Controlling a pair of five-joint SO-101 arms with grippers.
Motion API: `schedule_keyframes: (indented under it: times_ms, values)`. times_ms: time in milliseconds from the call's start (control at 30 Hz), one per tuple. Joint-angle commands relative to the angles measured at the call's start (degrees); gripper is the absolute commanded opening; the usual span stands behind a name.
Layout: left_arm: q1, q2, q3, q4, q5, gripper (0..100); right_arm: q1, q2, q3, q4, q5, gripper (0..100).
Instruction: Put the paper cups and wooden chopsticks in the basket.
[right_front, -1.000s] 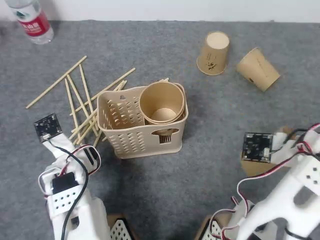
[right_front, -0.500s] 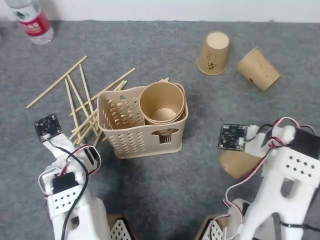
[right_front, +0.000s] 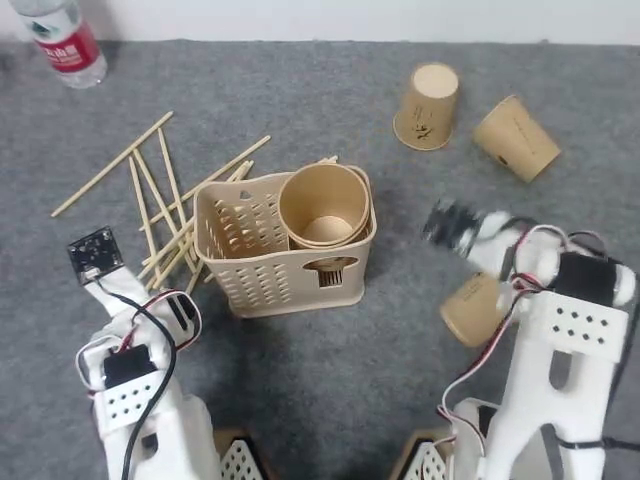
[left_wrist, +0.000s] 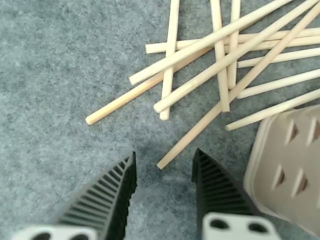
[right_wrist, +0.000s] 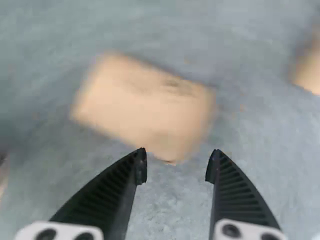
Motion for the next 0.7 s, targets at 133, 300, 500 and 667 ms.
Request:
schedule_keyframes:
  times_ms: [133, 300, 500, 667]
  values:
    - [0.35, -0.62, -0.4, -1.23, 0.09, 17, 1.45, -0.84, 3.96, -2.68, -15.38, 19.8]
    - [0.35, -0.62, -0.4, -1.23, 0.09, 17, 1.54, -0.22, 7.38, -5.49, -12.84, 19.8]
    - [0.35, -0.62, -0.4, -1.23, 0.09, 17, 6.55, 10.51, 7.38, -12.09, -11.16, 19.9]
    - [0.35, -0.62, -0.4, -1.23, 0.09, 17, 9.19, 19.91, 6.68, -13.23, -7.74, 19.9]
